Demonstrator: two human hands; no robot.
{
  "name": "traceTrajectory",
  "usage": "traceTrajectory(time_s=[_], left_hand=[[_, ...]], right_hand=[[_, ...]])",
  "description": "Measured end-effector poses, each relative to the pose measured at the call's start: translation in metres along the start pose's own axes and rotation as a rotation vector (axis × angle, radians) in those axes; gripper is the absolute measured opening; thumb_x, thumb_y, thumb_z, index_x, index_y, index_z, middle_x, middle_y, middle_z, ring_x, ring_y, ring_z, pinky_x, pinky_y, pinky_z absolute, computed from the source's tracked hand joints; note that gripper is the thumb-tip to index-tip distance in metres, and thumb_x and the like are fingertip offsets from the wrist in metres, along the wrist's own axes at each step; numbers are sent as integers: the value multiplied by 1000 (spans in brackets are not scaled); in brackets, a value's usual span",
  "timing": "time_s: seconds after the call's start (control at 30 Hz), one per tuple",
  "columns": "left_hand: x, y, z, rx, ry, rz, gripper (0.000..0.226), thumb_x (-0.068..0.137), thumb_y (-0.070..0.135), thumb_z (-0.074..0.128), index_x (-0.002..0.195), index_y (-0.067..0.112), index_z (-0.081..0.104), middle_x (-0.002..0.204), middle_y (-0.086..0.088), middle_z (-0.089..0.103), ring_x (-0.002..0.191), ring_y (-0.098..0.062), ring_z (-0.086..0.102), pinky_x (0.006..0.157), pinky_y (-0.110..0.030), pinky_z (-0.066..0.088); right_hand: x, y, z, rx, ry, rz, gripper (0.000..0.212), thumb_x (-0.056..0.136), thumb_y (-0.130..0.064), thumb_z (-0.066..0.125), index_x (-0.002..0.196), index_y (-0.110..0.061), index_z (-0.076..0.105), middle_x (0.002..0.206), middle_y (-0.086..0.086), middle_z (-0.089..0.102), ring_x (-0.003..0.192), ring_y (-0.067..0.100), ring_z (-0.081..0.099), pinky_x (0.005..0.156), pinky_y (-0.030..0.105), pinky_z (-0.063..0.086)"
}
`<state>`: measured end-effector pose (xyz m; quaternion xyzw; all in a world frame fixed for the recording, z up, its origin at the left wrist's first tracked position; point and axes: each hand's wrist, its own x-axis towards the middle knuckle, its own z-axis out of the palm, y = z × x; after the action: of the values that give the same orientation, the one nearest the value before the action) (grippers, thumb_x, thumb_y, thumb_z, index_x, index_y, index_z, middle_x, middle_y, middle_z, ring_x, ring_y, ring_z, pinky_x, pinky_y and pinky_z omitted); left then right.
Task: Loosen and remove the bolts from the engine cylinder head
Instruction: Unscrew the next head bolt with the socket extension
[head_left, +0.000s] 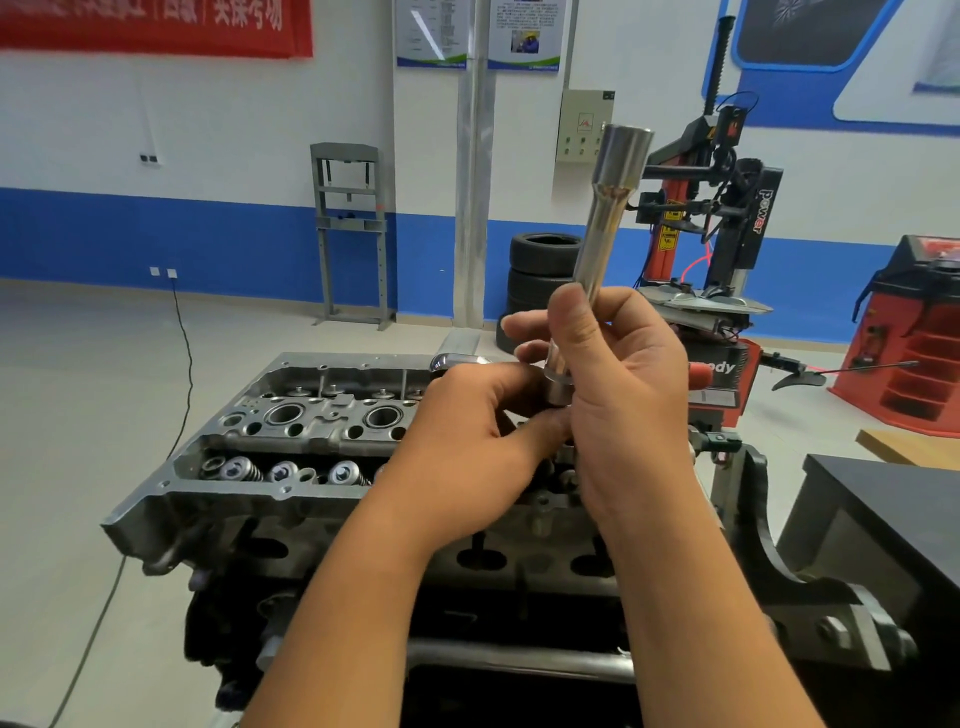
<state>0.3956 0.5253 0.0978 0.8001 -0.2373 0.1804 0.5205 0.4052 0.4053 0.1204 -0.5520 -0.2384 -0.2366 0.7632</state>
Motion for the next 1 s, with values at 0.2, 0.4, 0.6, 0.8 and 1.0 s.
traceTrajectory(time_s=[0.2,0.4,0.6,0.8,1.0], left_hand=[[0,2,4,66,120,-3,15,88,24,82,87,36,72,86,20,75,77,2,69,66,-14,50],[-1,1,-2,12,9,-3,17,98,19,72,91,34,74,82,18,74,66,-4,67,59,-19,50],[0,2,1,72,92,0,20,91,21,80,86,39,72,84,22,74,71,3,66,66,-20,48],[-1,-1,0,52,71,1,16,90,24,81,93,38,76,89,22,76,77,5,69,64,-11,50],[-1,-1,-2,31,18,-18,19,94,14,76,98,33,79,90,16,77,85,-6,72,72,-26,59]], right_hand=[[1,0,-1,26,-8,52,44,82,-55,69,101,-15,68,91,10,79,81,18,73,73,33,59],[0,1,0,-5,-2,31,42,84,-50,69,101,-11,63,92,8,79,79,18,74,72,33,60],[1,1,-1,11,-18,53,33,90,-47,67,98,-15,69,88,9,78,81,19,75,72,31,59],[0,0,-1,27,-9,24,47,73,-52,76,96,-14,63,87,9,79,81,21,77,72,30,61],[1,2,-3,-1,-11,28,33,88,-42,70,94,-9,66,90,5,79,77,13,70,71,27,57]])
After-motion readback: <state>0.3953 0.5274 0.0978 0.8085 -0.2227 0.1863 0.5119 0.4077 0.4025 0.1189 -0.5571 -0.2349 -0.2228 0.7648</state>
